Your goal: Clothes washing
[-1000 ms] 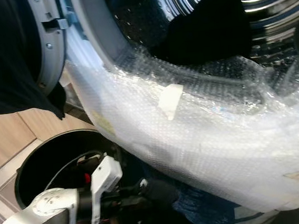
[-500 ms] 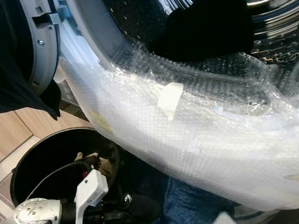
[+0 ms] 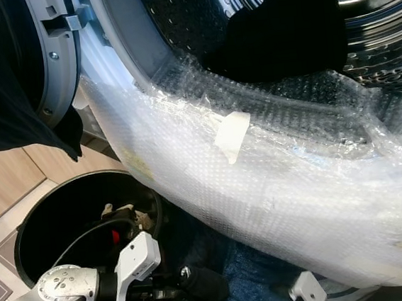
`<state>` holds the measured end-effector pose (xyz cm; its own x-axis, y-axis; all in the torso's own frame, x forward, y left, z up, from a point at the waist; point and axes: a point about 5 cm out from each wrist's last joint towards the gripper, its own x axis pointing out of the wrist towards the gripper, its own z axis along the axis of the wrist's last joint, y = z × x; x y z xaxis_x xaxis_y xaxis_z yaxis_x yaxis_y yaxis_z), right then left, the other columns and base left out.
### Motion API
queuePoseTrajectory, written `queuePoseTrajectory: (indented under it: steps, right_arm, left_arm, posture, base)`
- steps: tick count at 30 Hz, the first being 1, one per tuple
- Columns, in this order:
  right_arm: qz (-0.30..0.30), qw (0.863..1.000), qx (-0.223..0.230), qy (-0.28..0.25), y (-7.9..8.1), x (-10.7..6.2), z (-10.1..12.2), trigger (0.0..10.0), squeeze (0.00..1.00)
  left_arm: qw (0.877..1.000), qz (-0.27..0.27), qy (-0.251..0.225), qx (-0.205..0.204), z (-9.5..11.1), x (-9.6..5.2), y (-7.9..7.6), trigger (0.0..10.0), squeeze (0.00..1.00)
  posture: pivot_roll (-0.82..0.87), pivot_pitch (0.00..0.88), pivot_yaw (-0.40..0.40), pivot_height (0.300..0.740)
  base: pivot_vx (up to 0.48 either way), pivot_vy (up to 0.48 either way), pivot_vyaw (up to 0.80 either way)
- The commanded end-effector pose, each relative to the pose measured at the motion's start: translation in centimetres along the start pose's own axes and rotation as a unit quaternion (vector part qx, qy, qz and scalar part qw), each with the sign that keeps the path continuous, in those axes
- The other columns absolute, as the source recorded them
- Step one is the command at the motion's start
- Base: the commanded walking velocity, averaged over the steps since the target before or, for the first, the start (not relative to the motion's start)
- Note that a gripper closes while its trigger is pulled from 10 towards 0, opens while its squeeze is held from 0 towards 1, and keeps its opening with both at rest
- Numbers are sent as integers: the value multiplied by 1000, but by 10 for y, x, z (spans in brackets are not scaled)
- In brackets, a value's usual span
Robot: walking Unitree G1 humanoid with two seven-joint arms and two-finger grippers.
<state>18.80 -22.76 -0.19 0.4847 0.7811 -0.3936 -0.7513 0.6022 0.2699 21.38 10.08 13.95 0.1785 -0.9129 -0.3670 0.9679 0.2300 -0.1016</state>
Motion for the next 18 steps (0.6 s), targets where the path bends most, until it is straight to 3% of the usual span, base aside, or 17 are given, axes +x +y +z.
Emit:
queuePoseTrajectory:
  steps: [1,5,9,18]
  right_arm:
    - [29,999,2,-14,6,0,6,10000,1000]
    - [50,999,3,-18,12,1,11,10000,1000]
    - [120,992,-1,-40,36,15,27,10000,1000]
    - [152,987,-17,-49,50,25,46,10000,1000]
  left_arm:
    - [1000,-17,-1,17,3,2,-3,0,0]
    - [1000,-21,-4,21,5,5,-2,0,0]
    - [999,-38,-9,37,9,17,-2,0,0]
    - [997,-46,-49,49,26,37,3,0,0]
  posture:
    - [72,132,-33,740]
    - [65,136,-33,740]
    - [77,148,-33,740]
    - [68,171,-27,740]
  base:
    - [0,0,0]
    - [0,0,0]
    - [0,0,0]
    - [0,0,0]
